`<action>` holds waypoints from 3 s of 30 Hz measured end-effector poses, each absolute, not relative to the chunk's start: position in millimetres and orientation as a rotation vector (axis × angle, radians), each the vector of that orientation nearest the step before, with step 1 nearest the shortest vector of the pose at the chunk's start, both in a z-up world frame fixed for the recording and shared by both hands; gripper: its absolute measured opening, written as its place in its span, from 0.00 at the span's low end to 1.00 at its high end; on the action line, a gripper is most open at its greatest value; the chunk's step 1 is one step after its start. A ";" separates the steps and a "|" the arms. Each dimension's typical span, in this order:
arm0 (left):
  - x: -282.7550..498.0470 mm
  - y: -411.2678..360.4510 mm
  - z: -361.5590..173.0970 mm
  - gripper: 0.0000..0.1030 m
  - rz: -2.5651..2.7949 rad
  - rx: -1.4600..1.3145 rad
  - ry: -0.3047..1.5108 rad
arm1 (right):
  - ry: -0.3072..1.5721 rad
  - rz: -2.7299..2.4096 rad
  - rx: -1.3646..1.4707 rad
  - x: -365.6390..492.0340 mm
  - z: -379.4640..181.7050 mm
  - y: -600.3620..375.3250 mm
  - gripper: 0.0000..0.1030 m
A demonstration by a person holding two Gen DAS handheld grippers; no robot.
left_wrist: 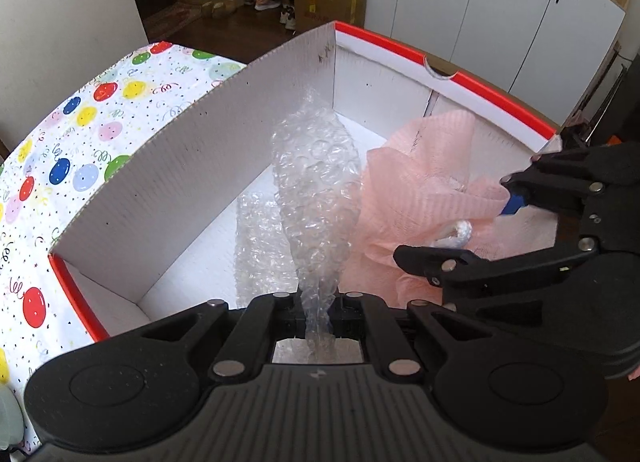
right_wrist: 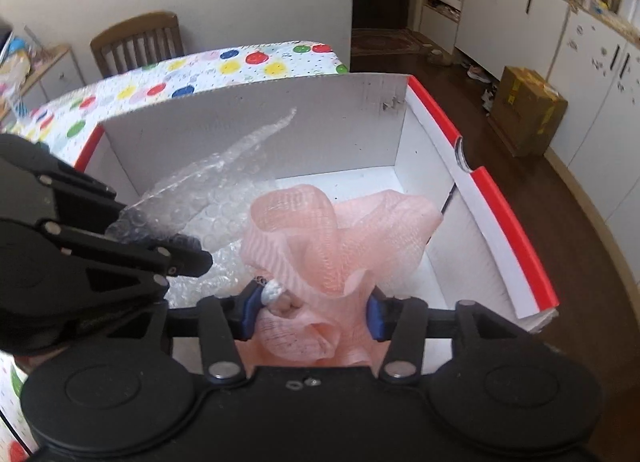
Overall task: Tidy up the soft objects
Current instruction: 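Carry the bubble-wrap bag and pink puff with both tools over the red shoebox, then open both tools to drop the bag and puff into the shoebox, then move both tools back over the table toward the sponges and napkin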
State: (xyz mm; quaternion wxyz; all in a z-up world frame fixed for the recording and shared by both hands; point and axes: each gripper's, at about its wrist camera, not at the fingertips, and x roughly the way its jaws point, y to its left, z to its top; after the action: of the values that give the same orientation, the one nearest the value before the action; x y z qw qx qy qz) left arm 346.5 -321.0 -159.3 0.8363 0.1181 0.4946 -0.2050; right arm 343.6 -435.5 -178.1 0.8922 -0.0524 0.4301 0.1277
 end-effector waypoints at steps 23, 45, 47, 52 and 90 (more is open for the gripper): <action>340.2 -309.1 -133.6 0.73 -0.451 0.172 0.960 | 0.835 0.378 -0.119 319.4 -136.9 -472.0 0.81; 263.1 -264.5 -57.6 0.82 -0.416 0.047 0.735 | 0.703 0.523 -0.057 261.2 -87.7 -460.9 0.98; 255.0 -254.2 -52.6 0.83 -0.402 0.031 0.727 | 0.694 0.544 -0.048 257.0 -85.4 -453.7 1.00; 237.6 -223.9 -43.1 0.83 -0.365 -0.004 0.717 | 0.682 0.585 -0.040 249.7 -82.7 -426.6 1.00; 135.3 -26.3 -170.3 1.00 -0.127 -0.059 0.777 | 0.883 0.467 -0.019 237.4 -198.9 -227.5 0.98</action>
State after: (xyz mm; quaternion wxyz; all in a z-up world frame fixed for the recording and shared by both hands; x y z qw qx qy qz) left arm 135.3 -26.3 -170.3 0.9231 -0.0286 0.3785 -0.0617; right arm 237.4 -227.5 -198.9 0.8778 -0.0089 0.4236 0.2237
